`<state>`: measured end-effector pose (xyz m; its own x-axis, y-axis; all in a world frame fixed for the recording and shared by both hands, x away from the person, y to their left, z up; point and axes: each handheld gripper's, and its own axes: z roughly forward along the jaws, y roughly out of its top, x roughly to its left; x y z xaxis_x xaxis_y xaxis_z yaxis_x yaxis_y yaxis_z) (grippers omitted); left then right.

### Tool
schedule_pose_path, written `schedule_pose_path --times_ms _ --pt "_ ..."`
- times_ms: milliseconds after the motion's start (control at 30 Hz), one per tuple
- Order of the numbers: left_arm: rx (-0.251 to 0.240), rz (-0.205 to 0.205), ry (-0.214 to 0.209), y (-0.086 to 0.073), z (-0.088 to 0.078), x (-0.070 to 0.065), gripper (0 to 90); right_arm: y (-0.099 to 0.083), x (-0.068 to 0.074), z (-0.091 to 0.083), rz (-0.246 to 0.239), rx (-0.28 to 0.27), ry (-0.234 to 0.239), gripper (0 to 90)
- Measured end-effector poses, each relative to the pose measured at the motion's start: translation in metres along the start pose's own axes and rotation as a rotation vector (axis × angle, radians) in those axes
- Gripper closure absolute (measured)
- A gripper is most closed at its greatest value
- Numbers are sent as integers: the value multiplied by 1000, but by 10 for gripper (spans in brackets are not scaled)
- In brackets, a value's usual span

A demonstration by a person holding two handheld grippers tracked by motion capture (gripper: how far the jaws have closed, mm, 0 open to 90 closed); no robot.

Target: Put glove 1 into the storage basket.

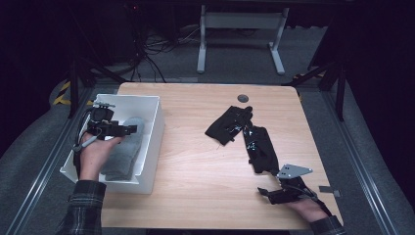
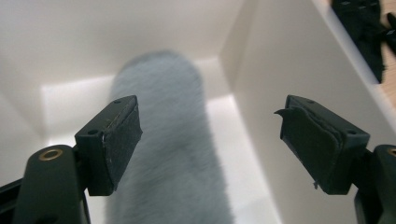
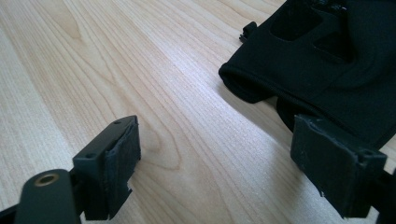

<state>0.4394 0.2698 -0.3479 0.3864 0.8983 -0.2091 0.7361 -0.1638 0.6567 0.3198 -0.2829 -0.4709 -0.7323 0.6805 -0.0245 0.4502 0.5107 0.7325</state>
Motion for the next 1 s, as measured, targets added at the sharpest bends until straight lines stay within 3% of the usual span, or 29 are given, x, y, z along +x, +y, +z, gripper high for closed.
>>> schedule_pose_path --times_ms 233,433,700,800,833,1000 --pt "-42 71 -80 17 -8 -36 211 0 0 0 0 0 0 166" --pt "-59 124 -124 26 -7 -63 211 0 0 0 0 0 1 166" --pt "-57 215 -196 26 3 -104 213 0 0 0 -2 -1 3 162" --pt "-56 230 -221 25 8 -116 216 0 0 0 -3 0 3 161" --pt "-48 250 -244 24 13 -125 217 0 0 0 -4 1 2 161" --pt "-35 289 -274 18 27 -145 220 0 0 0 -4 1 3 161"
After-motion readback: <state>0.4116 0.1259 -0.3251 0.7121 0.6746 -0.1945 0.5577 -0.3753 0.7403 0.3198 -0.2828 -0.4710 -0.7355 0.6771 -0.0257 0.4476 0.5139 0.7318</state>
